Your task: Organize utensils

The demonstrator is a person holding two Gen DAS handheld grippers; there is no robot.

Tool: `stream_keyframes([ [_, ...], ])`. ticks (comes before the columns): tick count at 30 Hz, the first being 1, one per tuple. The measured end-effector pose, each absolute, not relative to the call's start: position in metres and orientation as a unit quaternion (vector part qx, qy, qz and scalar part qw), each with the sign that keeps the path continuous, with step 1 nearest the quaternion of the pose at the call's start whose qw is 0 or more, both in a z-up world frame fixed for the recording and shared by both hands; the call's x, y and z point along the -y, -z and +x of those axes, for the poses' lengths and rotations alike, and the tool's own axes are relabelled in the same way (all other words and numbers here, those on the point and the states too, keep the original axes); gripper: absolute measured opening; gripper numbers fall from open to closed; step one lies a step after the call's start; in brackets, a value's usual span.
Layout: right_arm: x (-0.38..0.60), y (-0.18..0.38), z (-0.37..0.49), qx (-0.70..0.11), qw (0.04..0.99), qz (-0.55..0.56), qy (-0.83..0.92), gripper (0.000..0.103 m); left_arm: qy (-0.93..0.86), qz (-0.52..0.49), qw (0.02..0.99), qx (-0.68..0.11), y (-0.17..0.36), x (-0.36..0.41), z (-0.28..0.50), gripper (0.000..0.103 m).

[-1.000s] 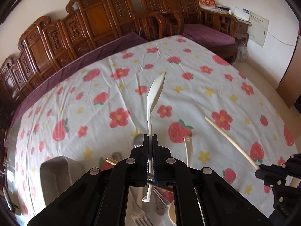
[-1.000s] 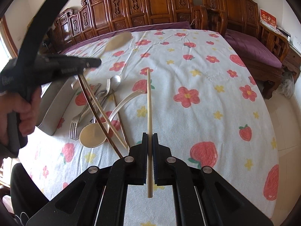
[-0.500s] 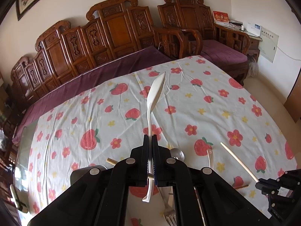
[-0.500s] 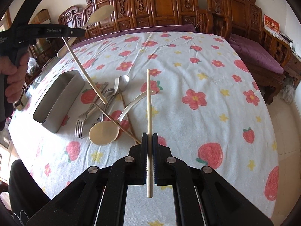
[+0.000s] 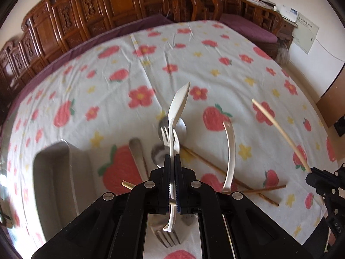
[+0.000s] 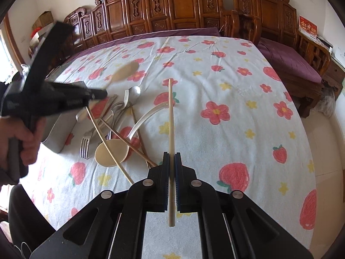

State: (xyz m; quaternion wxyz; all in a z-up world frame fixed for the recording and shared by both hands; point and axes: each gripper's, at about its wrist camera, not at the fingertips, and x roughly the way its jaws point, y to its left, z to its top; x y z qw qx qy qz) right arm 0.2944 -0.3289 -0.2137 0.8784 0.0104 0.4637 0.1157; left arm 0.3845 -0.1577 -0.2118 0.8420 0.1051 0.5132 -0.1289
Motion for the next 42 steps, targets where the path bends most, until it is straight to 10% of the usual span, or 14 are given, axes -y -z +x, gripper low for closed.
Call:
stream_keyframes([
  [31, 0.325, 0.225, 0.295, -0.475, 0.872, 0.006, -0.117, 0.006, 0.149, 0.026, 0.874, -0.461, 0.141, 0.143, 0.393, 0.004],
  [36, 0.326, 0.226, 0.296, -0.476, 0.872, 0.004, -0.117, 0.006, 0.148, 0.026, 0.873, -0.464, 0.149, 0.142, 0.392, 0.039],
  [42, 0.325, 0.227, 0.297, -0.477, 0.871, 0.004, -0.116, 0.006, 0.147, 0.034, 0.871, -0.468, 0.155, 0.144, 0.392, 0.039],
])
